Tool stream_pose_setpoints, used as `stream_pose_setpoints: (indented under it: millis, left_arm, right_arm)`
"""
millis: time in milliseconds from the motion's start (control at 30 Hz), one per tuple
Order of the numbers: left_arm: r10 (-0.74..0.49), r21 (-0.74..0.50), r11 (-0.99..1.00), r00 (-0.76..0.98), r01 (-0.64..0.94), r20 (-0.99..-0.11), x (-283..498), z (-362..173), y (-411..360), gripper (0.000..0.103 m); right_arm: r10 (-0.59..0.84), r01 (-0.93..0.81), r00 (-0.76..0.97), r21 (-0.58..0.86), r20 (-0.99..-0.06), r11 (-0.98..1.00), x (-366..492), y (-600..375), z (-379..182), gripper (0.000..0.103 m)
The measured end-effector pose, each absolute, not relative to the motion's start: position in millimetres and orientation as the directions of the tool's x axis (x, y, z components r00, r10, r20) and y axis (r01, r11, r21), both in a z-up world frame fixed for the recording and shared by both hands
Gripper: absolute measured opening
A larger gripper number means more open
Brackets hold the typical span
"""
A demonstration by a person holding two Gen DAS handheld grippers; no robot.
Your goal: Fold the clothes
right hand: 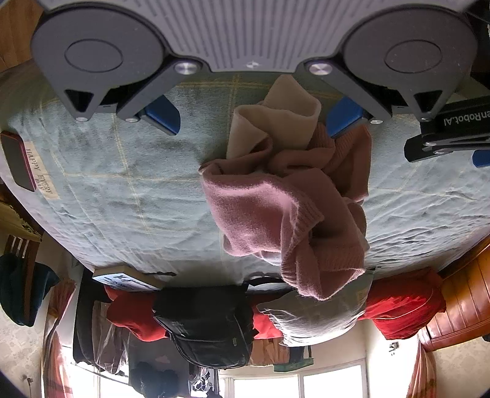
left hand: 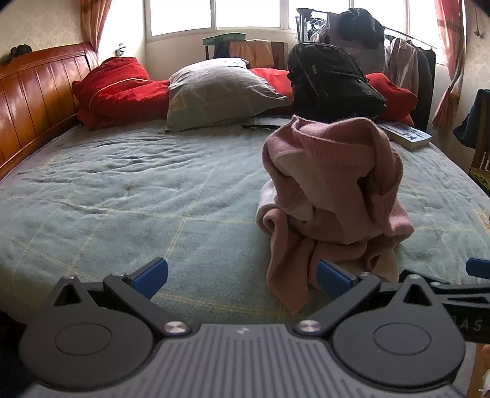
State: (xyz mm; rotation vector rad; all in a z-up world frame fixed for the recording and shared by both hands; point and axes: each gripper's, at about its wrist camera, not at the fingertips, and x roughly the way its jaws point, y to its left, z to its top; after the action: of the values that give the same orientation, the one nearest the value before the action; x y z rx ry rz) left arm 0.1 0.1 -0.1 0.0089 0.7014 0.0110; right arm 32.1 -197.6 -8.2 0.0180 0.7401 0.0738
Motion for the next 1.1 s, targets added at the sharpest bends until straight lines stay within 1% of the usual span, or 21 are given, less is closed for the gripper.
stream_pose_setpoints:
  millis: [367, 1100]
  left_arm:
    - [0.026, 0.029, 1.0, 0.769, -0.01, -0.639, 2.4, -1.2, -2.8, 0.102]
    - [0.025, 0.018, 1.0, 0.767, -0.018, -0.641, 1.2, -3.0, -0.7, 0.102]
  right_arm:
    - [0.069, -0.06, 0.737, 0.036, -0.673, 0.998, 34.3, -195.6, -11.2, 0.103]
    - [0.069, -0.056, 0.734, 0.041, -0.675, 0.998, 32.6, -196.1, -10.8, 0.103]
